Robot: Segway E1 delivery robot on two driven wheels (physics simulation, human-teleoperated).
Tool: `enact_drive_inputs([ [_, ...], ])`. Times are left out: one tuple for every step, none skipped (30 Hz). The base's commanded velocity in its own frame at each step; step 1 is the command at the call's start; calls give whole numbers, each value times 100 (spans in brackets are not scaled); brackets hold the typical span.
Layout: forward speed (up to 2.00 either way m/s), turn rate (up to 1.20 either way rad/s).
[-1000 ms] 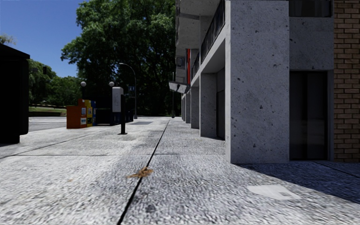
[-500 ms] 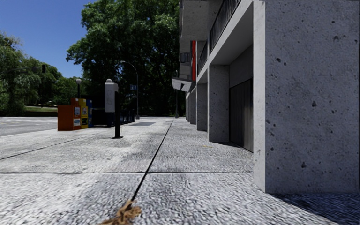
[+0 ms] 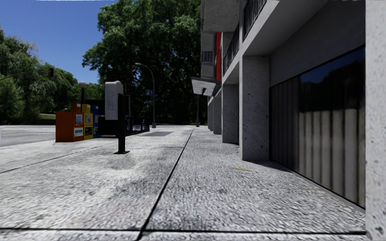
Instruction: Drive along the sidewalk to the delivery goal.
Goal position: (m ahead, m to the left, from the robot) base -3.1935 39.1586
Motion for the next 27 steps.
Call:
enact_drive_inputs([
  [200, 29],
  [200, 29],
  [200, 29],
  [200, 29],
  [200, 29],
  [200, 29],
  [200, 29],
  [200, 30],
  [200, 30],
  [200, 34],
  [200, 36],
  [200, 37],
  [200, 37],
  [200, 27],
  [200, 0],
  [200, 0],
  [200, 0],
  [200, 0],
  [200, 0],
  [200, 0],
  [200, 0],
  [200, 0],
  [200, 0],
  [200, 0],
  [200, 0],
  [200, 0],
  [200, 0],
])
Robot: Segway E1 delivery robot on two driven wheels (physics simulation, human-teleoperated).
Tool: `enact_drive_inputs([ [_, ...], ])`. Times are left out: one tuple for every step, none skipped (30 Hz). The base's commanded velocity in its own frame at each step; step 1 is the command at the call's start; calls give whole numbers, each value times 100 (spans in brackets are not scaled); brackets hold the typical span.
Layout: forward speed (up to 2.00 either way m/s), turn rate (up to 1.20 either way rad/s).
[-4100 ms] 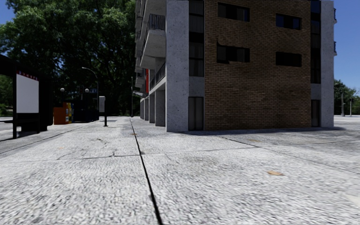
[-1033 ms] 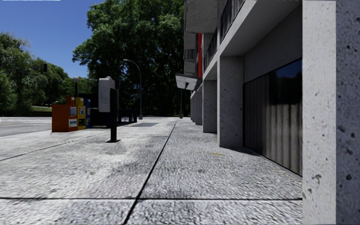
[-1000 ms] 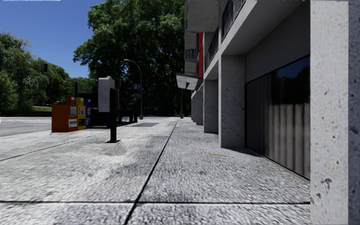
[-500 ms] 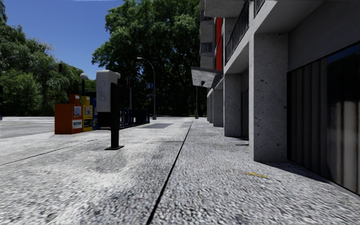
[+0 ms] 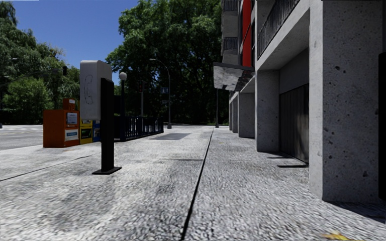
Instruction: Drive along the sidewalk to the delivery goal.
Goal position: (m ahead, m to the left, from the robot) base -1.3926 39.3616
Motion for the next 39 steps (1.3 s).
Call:
enact_drive_inputs([
  [200, 0],
  [200, 0],
  [200, 0],
  [200, 0],
  [200, 0],
  [200, 0],
  [200, 0],
  [200, 0],
  [200, 0],
  [200, 0],
  [200, 0],
  [200, 0],
  [200, 0],
  [200, 0],
  [200, 0],
  [200, 0],
  [200, 0],
  [200, 0],
  [200, 0],
  [200, 0],
  [200, 0],
  [200, 0],
  [200, 0],
  [200, 0],
  [200, 0],
  [200, 0],
  [200, 0],
  [200, 0],
  [200, 0],
  [200, 0],
  [200, 0],
  [200, 0],
  [200, 0],
  [200, 0],
  [200, 0],
  [200, 0],
  [200, 0],
  [200, 0],
  [200, 0],
])
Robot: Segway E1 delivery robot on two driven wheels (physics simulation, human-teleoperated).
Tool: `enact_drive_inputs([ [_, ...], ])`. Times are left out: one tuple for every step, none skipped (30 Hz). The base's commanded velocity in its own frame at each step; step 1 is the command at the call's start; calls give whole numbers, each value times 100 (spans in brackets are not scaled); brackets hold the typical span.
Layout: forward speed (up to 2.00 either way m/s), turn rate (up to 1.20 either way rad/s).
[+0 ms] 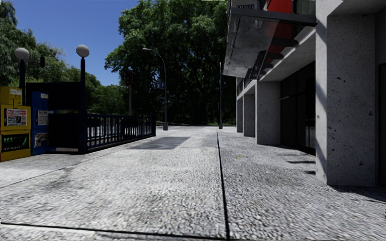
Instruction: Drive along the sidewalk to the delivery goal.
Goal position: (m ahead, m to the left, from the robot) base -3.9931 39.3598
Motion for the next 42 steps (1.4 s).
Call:
enact_drive_inputs([
  [200, 0],
  [200, 0],
  [200, 0],
  [200, 0],
  [200, 0],
  [200, 0],
  [200, 0],
  [200, 0],
  [200, 0],
  [200, 0],
  [200, 0],
  [200, 0],
  [200, 0],
  [200, 0],
  [200, 0],
  [200, 0],
  [200, 0],
  [200, 0],
  [200, 0],
  [200, 0],
  [200, 0],
  [200, 0],
  [200, 0],
  [200, 0],
  [200, 0],
  [200, 0],
  [200, 0],
  [200, 0],
  [200, 0],
  [200, 0],
  [200, 0],
  [200, 0],
  [200, 0],
  [200, 0],
  [200, 0],
  [200, 0],
  [200, 0],
  [200, 0],
  [200, 0],
  [200, 0],
  [200, 0],
  [200, 0],
])
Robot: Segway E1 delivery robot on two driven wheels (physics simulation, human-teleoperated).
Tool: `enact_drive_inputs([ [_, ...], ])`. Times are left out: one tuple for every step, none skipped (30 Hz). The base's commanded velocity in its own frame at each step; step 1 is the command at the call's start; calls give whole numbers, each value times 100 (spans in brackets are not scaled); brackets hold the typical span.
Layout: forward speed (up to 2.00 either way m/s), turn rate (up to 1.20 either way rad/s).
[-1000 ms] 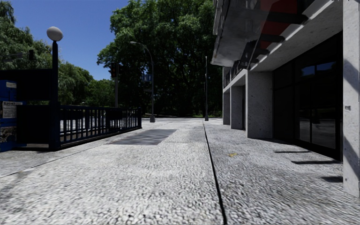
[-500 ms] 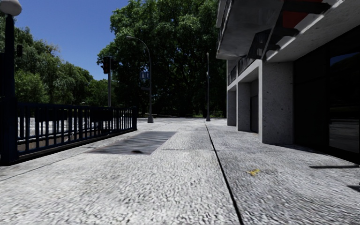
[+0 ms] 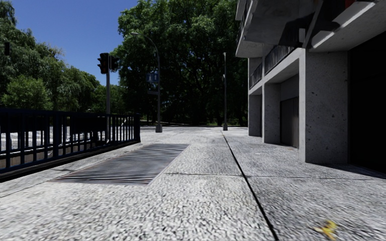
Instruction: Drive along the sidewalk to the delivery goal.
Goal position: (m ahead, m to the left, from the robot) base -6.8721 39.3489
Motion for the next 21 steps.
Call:
enact_drive_inputs([
  [200, 0],
  [200, 0],
  [200, 0],
  [200, 0],
  [200, 0],
  [200, 0],
  [200, 0],
  [200, 0],
  [200, 0],
  [200, 0],
  [200, 0],
  [200, 0],
  [200, 0],
  [200, 0],
  [200, 0],
  [200, 0],
  [200, 0],
  [200, 0],
  [200, 0],
  [200, 0],
  [200, 0],
])
